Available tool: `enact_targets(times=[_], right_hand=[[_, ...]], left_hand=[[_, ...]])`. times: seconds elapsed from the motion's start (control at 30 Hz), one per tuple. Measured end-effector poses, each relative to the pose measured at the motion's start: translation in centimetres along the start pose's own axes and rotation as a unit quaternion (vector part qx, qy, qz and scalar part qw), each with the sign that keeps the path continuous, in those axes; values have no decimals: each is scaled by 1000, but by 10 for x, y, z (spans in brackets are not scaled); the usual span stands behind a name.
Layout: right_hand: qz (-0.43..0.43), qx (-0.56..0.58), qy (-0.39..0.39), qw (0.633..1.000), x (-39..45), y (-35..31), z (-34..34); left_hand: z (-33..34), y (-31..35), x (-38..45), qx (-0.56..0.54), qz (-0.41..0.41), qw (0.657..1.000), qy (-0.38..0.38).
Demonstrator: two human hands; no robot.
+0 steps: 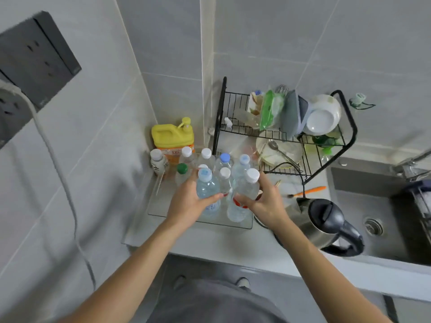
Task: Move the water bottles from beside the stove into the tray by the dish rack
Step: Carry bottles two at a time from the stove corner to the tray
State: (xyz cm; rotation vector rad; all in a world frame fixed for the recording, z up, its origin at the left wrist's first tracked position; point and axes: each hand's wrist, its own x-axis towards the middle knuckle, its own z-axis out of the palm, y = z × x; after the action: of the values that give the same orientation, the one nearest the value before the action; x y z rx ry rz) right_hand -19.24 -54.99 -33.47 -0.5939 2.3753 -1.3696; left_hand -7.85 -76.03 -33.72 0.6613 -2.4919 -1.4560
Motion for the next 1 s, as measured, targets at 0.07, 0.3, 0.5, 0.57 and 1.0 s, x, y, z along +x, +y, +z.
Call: enact_targets(times=[0.07, 0.3, 0.5, 0.57, 1.0], right_hand=[[22, -11, 20, 1000, -5, 9, 6], [72, -88, 9, 994, -8, 27, 16], [58, -142, -25, 988, -2, 34, 20], [46, -163, -39, 985, -1, 34, 22], [-66, -194, -21, 979, 6, 19, 2]], left_hand=[[14, -10, 5, 18, 11, 999, -31], [48, -29, 11, 81, 31, 991, -105], [55, -42, 16, 63, 5, 988, -142], [55, -42, 17, 62, 5, 987, -147], [34, -28, 31, 100, 89, 986, -103]])
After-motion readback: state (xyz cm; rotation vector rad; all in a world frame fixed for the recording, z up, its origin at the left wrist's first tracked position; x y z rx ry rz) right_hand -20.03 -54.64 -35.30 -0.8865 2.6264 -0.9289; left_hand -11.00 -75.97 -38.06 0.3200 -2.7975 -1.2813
